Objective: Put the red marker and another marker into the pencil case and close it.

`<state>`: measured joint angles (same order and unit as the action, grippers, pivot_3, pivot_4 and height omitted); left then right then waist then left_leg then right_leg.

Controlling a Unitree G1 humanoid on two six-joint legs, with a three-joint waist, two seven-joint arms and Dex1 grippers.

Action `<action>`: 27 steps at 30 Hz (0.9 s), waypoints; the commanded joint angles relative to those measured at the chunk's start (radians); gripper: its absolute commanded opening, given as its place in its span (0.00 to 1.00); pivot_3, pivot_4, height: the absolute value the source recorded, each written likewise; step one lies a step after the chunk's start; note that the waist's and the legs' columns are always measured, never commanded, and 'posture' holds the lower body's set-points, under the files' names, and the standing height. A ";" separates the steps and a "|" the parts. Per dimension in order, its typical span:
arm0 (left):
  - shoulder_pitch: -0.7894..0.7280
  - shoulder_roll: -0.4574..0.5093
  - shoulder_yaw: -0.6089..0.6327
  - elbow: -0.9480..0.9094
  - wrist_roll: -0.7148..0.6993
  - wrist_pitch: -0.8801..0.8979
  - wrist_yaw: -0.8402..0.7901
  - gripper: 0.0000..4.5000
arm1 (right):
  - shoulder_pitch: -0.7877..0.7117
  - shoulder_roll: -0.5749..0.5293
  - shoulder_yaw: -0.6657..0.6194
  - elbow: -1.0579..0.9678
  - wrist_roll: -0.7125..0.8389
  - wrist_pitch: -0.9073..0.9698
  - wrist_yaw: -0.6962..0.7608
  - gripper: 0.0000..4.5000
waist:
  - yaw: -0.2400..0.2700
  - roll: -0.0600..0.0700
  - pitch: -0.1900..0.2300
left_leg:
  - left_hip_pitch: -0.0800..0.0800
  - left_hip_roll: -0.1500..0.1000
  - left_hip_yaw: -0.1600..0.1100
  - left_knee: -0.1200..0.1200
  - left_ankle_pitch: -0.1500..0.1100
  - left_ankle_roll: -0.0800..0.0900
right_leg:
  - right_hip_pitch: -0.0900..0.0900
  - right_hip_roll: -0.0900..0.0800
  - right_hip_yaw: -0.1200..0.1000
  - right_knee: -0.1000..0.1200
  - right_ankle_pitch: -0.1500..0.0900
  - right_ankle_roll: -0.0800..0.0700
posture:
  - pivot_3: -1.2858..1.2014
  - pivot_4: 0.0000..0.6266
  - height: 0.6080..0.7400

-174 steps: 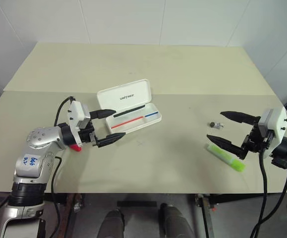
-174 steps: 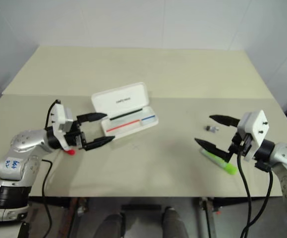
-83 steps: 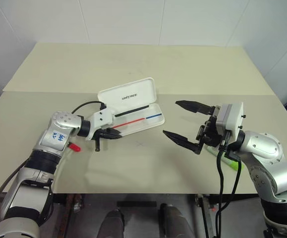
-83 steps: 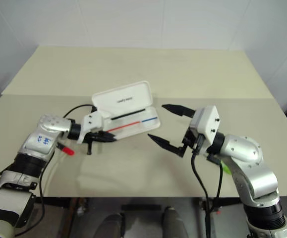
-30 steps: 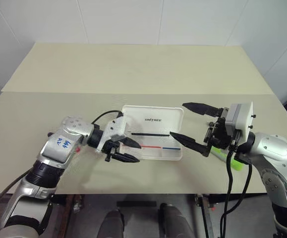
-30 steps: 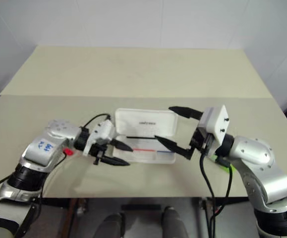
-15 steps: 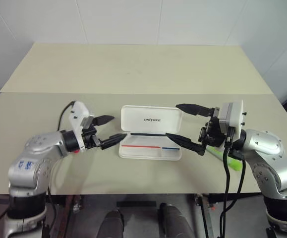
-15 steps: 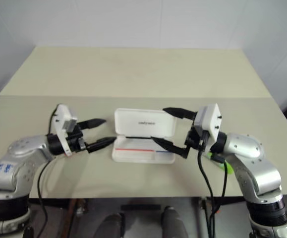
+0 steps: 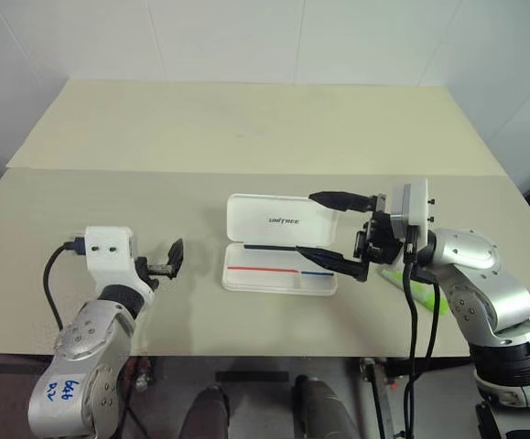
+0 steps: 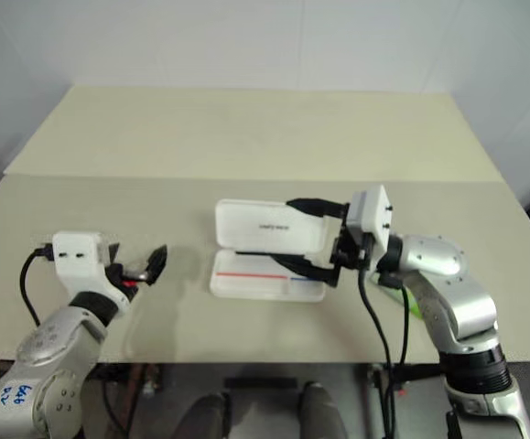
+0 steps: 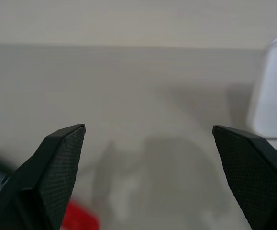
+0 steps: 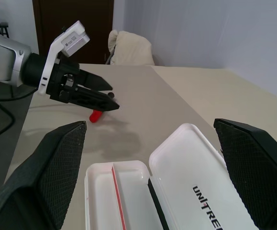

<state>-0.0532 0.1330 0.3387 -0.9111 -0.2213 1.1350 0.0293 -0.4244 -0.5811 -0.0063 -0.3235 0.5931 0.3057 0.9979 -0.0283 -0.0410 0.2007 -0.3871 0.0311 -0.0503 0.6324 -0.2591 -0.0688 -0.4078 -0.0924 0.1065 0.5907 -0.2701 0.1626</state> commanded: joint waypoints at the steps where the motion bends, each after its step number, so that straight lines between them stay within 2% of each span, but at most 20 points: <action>1: 0.005 -0.077 0.024 -0.060 0.061 0.083 0.108 0.99 | -0.023 -0.014 -0.018 -0.011 0.021 -0.002 0.028 1.00 | -0.001 0.000 0.000 | 0.000 0.000 0.000 0.001 0.000 0.000 | 0.000 0.000 0.000 -0.001 0.000 -0.002 | 0.52 0.24 1.00; 7: -0.016 -0.149 0.029 -0.027 0.105 0.149 0.165 0.99 | -0.052 -0.028 -0.020 -0.006 0.026 0.026 0.053 1.00 | -0.002 -0.001 0.000 | 0.000 0.000 0.000 0.001 0.000 0.000 | 0.001 0.000 0.000 -0.003 -0.001 -0.004 | 0.52 0.24 1.00; 19: -0.090 -0.210 0.068 0.100 0.128 0.163 0.179 0.99 | -0.069 -0.067 -0.034 -0.013 0.037 0.057 0.087 1.00 | -0.001 -0.001 0.000 | -0.001 0.000 0.001 0.001 0.000 -0.001 | 0.001 0.000 0.000 -0.005 -0.001 -0.004 | 0.52 0.24 1.00; 27: -0.167 -0.217 0.122 0.184 0.132 0.174 0.178 0.99 | -0.049 -0.073 -0.049 -0.036 0.041 0.063 0.067 1.00 | -0.001 -0.002 0.001 | -0.001 0.000 0.001 0.001 0.000 -0.001 | 0.001 0.000 0.000 -0.005 -0.001 -0.005 | 0.52 0.24 1.00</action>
<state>-0.2088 -0.0799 0.4352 -0.7466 -0.0950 1.3088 0.2053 -0.4778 -0.6428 -0.0114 -0.3213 0.6156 0.3730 1.0751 -0.0289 -0.0425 0.2013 -0.3876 0.0310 -0.0497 0.6337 -0.2588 -0.0695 -0.4063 -0.0924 0.1065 0.5856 -0.2705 0.1578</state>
